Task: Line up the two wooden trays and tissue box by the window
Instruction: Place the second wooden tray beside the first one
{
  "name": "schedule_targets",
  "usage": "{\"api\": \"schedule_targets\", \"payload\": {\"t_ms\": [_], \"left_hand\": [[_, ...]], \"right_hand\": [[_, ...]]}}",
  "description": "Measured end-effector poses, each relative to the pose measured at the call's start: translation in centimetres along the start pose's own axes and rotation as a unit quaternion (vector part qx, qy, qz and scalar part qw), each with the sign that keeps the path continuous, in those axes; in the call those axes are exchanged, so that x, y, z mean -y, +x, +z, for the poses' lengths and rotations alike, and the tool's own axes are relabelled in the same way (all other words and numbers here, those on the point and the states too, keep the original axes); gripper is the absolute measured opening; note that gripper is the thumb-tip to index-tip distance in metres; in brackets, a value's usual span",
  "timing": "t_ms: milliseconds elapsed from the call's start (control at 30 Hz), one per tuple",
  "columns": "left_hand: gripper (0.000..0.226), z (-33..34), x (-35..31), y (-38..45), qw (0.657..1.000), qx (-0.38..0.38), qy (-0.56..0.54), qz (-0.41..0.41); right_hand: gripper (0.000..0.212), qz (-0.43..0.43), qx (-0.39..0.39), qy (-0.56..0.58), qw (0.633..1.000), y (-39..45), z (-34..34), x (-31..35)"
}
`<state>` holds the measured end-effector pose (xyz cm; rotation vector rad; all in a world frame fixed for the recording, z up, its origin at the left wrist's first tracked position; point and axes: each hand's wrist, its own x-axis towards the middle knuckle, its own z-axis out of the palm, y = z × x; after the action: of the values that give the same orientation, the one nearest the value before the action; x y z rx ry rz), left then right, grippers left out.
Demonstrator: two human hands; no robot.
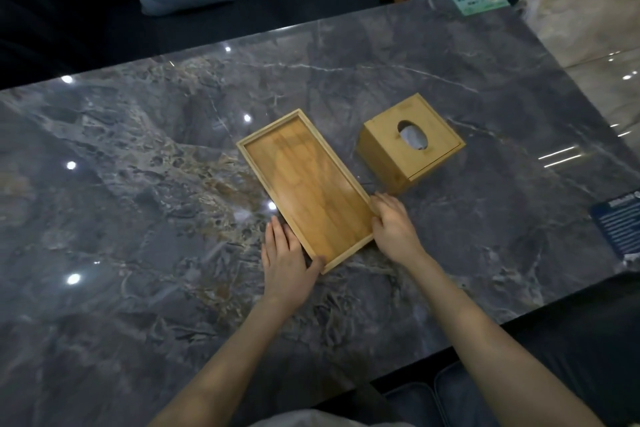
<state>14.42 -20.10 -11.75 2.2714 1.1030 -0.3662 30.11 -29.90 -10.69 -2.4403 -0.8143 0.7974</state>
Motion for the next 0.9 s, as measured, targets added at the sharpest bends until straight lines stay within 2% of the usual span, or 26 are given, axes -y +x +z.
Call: {"api": "schedule_targets", "payload": {"t_ms": [200, 333, 367, 433, 500, 600, 700, 900], "left_hand": [[0.082, -1.4, 1.1, 0.3, 0.998, 0.016, -0.066, 0.004], [0.074, -3.7, 2.2, -0.2, 0.975, 0.036, -0.219, 0.016], [0.072, -4.4, 2.3, -0.5, 0.958, 0.039, -0.283, 0.023], [0.058, -5.8, 2.5, -1.1, 0.896, 0.056, -0.439, 0.029], [0.053, -6.8, 3.2, -1.6, 0.858, 0.088, -0.505, 0.039], [0.053, -8.0, 4.9, -2.2, 0.846, 0.091, -0.523, 0.043], [0.052, -9.2, 6.8, -2.8, 0.808, 0.075, -0.583, 0.024], [0.052, -12.9, 11.5, -4.7, 0.809, 0.008, -0.587, 0.034]], "right_hand": [[0.035, 0.034, -0.006, 0.132, 0.991, -0.7, -2.1, 2.4], [0.032, 0.000, 0.036, 0.162, 0.986, -1.4, -4.1, 4.5], [0.031, -0.009, 0.050, 0.158, 0.986, -1.6, -4.4, 5.1], [0.031, -0.023, 0.066, 0.159, 0.985, -1.8, -4.8, 6.2], [0.033, -0.034, 0.066, 0.172, 0.982, -2.0, -4.8, 7.5], [0.039, -0.050, 0.067, 0.179, 0.980, -2.1, -4.5, 9.7], [0.040, -0.075, 0.066, 0.181, 0.978, -2.1, -3.6, 12.3], [0.043, -0.126, 0.070, 0.170, 0.975, -2.6, -1.0, 17.9]]}}
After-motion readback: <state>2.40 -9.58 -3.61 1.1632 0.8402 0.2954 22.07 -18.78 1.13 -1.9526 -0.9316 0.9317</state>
